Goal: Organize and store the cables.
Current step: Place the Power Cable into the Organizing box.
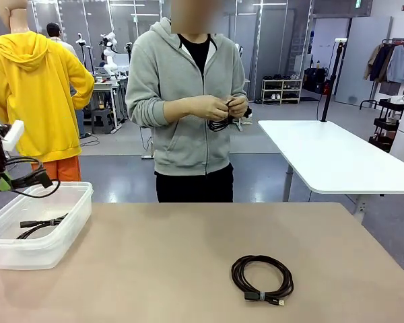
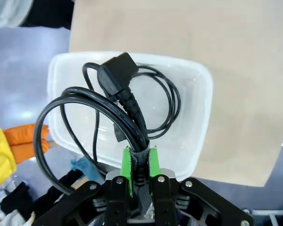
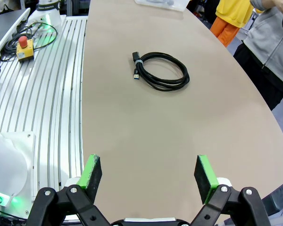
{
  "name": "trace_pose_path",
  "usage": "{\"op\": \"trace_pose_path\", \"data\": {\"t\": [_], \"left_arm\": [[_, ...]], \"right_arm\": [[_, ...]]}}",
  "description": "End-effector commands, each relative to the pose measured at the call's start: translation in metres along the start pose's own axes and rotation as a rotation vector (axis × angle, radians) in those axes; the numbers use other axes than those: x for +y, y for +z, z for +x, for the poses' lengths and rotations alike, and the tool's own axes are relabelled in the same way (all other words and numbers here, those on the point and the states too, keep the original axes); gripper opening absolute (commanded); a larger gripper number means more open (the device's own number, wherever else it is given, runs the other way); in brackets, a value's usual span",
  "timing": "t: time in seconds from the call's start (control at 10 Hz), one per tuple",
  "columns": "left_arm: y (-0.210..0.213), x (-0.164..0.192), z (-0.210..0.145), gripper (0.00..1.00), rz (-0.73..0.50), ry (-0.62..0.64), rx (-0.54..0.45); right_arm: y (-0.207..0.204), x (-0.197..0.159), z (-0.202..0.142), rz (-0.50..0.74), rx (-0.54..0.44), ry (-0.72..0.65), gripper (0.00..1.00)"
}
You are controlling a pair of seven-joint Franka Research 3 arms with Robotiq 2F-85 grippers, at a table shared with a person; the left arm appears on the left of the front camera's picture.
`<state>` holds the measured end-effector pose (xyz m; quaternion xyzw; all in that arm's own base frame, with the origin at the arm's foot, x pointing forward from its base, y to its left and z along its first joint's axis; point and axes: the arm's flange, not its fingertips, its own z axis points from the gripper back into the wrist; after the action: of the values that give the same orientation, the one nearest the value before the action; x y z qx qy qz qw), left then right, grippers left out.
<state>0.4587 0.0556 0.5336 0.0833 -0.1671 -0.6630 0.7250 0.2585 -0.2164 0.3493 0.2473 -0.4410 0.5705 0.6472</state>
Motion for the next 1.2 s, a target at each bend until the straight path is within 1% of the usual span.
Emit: {"op": "trace_pose_path", "data": {"t": [0.0, 0.1, 0.2, 0.3, 0.5, 0.6, 0.7, 0.8, 0.9, 1.0, 1.1], "left_arm": [[-0.025, 0.017, -0.006, 0.17, -0.012, 0.022, 0.002], [-0.043, 0.015, -0.01, 0.17, -0.031, 0.033, 0.041], [-0.059, 0.012, -0.011, 0.17, -0.053, 0.051, 0.029], [-0.075, 0.01, -0.012, 0.17, -0.065, 0.086, -0.003], [-0.101, 0.003, -0.01, 0.17, -0.071, 0.113, 0.003], [-0.107, 0.0, -0.009, 0.3, -0.081, 0.118, 0.006], [-0.11, -0.002, -0.007, 0.32, -0.089, 0.123, 0.002], [-0.111, -0.003, -0.005, 0.45, -0.087, 0.118, 0.002], [-0.11, -0.004, -0.003, 0.36, -0.087, 0.119, 0.0], [-0.109, -0.005, 0.0, 0.61, -0.085, 0.118, -0.001], [-0.107, -0.006, 0.002, 0.51, -0.083, 0.12, -0.004]], "right_arm": [[0.0, -0.001, 0.004, -0.009, -0.006, -0.022, 1.0], [0.0, -0.001, 0.004, -0.009, -0.006, -0.022, 1.0], [0.0, -0.001, 0.004, -0.009, -0.006, -0.022, 1.0], [0.0, -0.001, 0.004, -0.009, -0.006, -0.022, 1.0], [0.0, -0.001, 0.004, -0.009, -0.006, -0.022, 1.0], [0.0, -0.001, 0.004, -0.009, -0.006, -0.022, 1.0], [0.0, -0.001, 0.004, -0.009, -0.006, -0.022, 1.0], [0.0, -0.001, 0.004, -0.009, -0.006, -0.022, 1.0], [0.0, -0.001, 0.004, -0.009, -0.006, -0.022, 1.0], [0.0, -0.001, 0.004, -0.009, -0.006, -0.022, 1.0], [0.0, -0.001, 0.004, -0.009, -0.006, -0.022, 1.0]]}}
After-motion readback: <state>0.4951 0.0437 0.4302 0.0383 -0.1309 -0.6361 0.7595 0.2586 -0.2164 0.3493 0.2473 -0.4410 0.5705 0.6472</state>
